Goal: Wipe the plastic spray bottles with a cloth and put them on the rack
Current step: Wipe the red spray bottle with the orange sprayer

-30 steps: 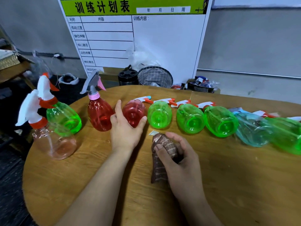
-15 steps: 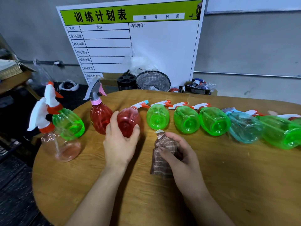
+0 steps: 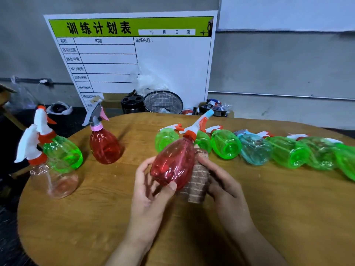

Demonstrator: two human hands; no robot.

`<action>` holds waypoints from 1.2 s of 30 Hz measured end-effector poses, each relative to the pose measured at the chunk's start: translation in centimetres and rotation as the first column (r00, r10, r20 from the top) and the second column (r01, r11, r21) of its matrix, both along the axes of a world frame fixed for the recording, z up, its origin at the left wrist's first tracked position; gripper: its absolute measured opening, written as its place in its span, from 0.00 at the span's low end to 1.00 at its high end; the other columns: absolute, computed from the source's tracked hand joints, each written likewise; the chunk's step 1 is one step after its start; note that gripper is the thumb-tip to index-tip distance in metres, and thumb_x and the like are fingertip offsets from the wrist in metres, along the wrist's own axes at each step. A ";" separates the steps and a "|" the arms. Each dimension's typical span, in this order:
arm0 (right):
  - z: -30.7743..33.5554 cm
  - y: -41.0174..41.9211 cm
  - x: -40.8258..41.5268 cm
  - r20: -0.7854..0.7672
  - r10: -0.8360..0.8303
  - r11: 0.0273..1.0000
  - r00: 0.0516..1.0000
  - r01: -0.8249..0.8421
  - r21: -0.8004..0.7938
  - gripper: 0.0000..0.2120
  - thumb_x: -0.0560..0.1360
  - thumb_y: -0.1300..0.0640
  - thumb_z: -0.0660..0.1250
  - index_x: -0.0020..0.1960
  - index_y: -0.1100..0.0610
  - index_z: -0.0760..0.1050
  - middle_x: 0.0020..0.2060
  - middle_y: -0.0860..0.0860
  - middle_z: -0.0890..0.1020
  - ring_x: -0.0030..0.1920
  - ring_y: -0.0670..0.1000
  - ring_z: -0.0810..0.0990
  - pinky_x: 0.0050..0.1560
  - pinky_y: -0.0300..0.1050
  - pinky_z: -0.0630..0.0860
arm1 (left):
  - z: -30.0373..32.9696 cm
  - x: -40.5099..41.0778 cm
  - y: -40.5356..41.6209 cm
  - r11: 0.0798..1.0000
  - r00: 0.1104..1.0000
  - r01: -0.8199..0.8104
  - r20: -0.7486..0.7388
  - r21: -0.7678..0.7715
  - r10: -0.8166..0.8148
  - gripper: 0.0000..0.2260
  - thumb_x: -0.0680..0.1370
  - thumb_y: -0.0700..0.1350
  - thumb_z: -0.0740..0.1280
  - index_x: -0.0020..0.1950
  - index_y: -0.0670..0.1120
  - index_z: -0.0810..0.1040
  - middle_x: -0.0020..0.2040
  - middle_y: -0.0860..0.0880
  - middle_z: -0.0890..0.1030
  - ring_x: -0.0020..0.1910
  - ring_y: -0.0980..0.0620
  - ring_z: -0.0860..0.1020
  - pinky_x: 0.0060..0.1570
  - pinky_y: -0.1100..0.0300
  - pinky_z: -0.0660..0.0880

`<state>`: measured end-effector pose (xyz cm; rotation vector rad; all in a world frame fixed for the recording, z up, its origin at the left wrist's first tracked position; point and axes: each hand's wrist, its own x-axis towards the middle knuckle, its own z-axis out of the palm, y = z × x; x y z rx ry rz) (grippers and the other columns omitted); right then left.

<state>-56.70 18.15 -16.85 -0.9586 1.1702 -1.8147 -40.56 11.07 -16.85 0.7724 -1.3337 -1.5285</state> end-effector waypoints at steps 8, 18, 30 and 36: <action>-0.7 3.7 -4.3 -0.405 -0.224 0.974 0.886 0.195 -0.111 0.24 0.77 0.71 0.70 0.67 0.49 0.82 0.65 0.54 0.79 0.67 0.55 0.79 0.69 0.46 0.75 | -0.7 -2.4 0.8 0.959 0.963 0.269 -0.002 0.086 -0.270 0.41 0.64 0.42 0.81 0.75 0.60 0.71 0.67 0.51 0.84 0.67 0.50 0.82 0.65 0.52 0.78; 0.3 7.9 -5.5 -0.832 -0.444 0.819 0.333 0.526 -0.227 0.09 0.81 0.49 0.65 0.52 0.53 0.81 0.60 0.45 0.78 0.63 0.47 0.77 0.63 0.42 0.72 | -1.2 -5.3 3.5 0.899 0.918 0.387 -0.178 0.204 -0.355 0.35 0.68 0.49 0.78 0.75 0.53 0.73 0.68 0.42 0.83 0.67 0.41 0.82 0.62 0.43 0.80; 0.2 5.3 -2.0 -0.743 -0.440 0.851 0.505 0.499 -0.164 0.19 0.85 0.51 0.61 0.74 0.50 0.76 0.66 0.45 0.74 0.69 0.45 0.74 0.68 0.34 0.68 | -1.3 -4.9 3.8 0.904 0.921 0.380 -0.177 0.199 -0.348 0.30 0.75 0.53 0.73 0.77 0.54 0.74 0.71 0.46 0.81 0.71 0.45 0.79 0.65 0.46 0.77; -0.5 4.1 -1.9 -0.728 -0.412 0.828 0.548 0.559 -0.049 0.21 0.85 0.42 0.58 0.76 0.42 0.74 0.59 0.42 0.74 0.63 0.41 0.75 0.61 0.28 0.69 | -1.7 -4.9 3.1 0.923 0.938 0.340 -0.131 0.179 -0.320 0.31 0.72 0.55 0.73 0.75 0.54 0.75 0.70 0.46 0.82 0.70 0.44 0.80 0.65 0.43 0.76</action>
